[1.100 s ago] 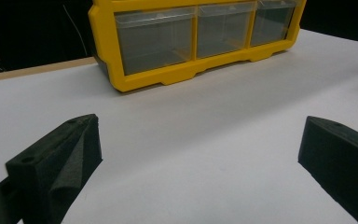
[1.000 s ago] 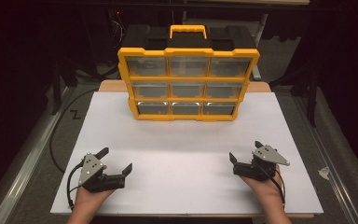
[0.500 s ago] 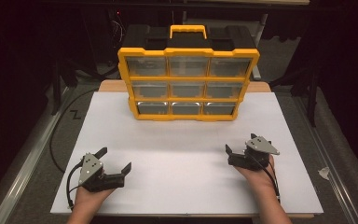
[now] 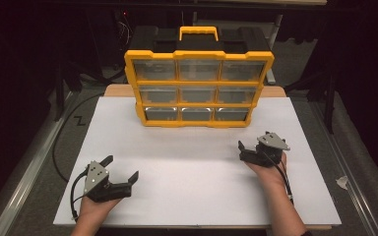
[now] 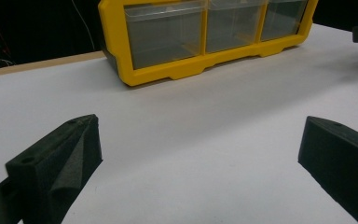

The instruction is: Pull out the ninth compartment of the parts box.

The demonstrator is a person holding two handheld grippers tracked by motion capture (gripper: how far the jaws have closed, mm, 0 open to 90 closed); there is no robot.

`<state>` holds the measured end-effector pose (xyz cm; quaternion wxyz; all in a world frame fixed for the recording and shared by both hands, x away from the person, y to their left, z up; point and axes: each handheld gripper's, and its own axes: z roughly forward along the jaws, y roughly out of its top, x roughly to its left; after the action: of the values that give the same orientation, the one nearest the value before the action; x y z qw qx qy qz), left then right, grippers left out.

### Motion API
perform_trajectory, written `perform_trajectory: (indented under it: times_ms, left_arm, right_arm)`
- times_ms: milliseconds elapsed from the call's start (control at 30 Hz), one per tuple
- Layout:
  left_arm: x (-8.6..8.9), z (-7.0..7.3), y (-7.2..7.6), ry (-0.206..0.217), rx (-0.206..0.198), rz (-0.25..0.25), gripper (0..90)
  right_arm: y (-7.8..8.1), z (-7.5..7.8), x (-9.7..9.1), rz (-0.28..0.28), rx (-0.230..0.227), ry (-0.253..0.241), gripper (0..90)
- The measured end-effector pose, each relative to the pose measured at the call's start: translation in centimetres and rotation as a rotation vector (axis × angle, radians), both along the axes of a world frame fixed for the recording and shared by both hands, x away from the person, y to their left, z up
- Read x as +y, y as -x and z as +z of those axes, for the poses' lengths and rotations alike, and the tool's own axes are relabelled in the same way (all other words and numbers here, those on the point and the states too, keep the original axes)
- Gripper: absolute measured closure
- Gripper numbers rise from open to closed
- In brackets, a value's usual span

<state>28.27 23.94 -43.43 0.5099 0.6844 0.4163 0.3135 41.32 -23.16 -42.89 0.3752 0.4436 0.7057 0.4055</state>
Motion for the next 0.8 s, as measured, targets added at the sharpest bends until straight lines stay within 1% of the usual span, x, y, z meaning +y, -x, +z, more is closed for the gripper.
perform_trajectory:
  times_ms: [67, 200, 267, 333, 500, 633, 800]
  left_arm:
    - [0.0, 0.0, 0.0, 0.002, 0.009, -0.006, 0.2]
    - [-0.3, 0.0, 0.1, -0.026, 0.002, -0.032, 0.6]
    - [-0.3, 0.1, 0.2, -0.02, -0.003, -0.03, 0.6]
    - [-0.2, 0.2, 0.2, -0.004, -0.004, -0.024, 0.6]
    - [0.1, 0.1, 0.3, 0.012, -0.007, -0.008, 0.6]
    - [0.0, 0.1, 0.4, -0.002, -0.003, 0.002, 0.5]
    - [-0.1, 0.1, 0.4, 0.006, -0.01, 0.002, 0.2]
  right_arm:
    - [-0.5, 0.0, 0.0, -0.009, 0.0, -0.002, 1.3]
    - [-1.3, 0.2, 0.0, -0.019, -0.006, -0.003, 2.0]
    - [-1.4, 0.3, 0.0, -0.017, -0.014, 0.007, 2.0]
    - [-1.3, 0.3, 0.1, -0.01, -0.012, 0.01, 2.0]
    - [-0.8, 0.5, 0.1, -0.004, -0.018, 0.035, 1.7]
    - [-0.2, 0.8, 0.0, -0.002, -0.024, 0.057, 1.7]
    - [0.5, 1.0, -0.4, -0.002, -0.033, 0.079, 1.7]
